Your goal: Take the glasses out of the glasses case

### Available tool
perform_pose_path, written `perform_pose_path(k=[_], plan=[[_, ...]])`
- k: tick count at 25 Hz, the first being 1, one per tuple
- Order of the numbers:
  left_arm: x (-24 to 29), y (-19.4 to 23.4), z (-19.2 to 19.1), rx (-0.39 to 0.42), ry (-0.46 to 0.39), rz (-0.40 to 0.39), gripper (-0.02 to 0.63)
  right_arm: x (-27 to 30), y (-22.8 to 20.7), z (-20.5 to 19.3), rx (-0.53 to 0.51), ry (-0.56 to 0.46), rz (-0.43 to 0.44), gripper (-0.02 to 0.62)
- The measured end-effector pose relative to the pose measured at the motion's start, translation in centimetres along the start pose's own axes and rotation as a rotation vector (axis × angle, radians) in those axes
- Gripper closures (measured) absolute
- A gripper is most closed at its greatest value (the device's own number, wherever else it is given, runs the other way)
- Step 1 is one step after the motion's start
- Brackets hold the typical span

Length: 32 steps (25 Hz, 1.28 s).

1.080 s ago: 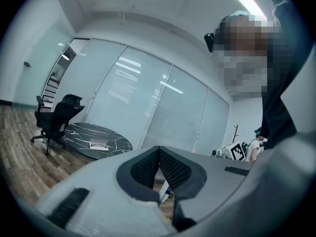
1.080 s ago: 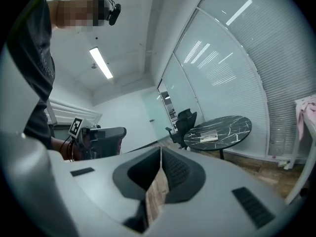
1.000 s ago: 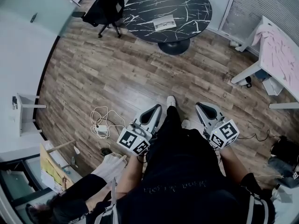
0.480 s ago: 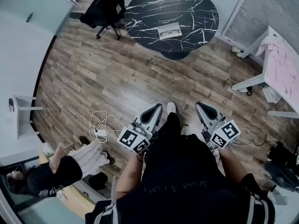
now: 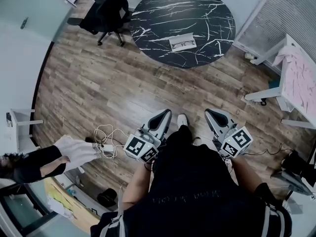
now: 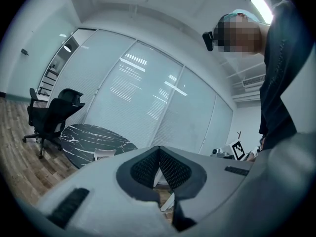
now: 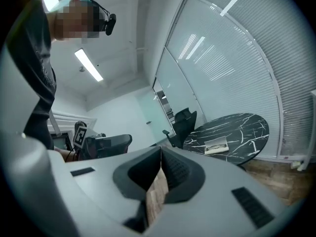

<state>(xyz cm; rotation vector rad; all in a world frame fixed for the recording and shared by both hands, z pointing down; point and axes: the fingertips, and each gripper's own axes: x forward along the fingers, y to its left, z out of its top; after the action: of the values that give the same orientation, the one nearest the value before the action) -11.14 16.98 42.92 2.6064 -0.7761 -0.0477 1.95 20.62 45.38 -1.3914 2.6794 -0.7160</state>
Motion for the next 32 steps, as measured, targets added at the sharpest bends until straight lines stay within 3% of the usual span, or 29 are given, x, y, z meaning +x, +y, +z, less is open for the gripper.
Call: perform_pose_path(k=[10,17,32], plan=[[1.3,4.8,1.7,-0.010,0.004,-0.051,0.588,4.0,-1.3,1.5,0.014,-0.013,-0.063,0.565],[1.5,5.2,2.2,-0.009,-0.007,-0.073,0.588,3.9,-1.4,1.7,0.017,-0.024,-0.090,0.565],[2.8,6.3,4.0,0.055,-0.026,-0.063,0.588,6.1,-3.3,2.7,-0.017,-0.033,-0.053,0.565]])
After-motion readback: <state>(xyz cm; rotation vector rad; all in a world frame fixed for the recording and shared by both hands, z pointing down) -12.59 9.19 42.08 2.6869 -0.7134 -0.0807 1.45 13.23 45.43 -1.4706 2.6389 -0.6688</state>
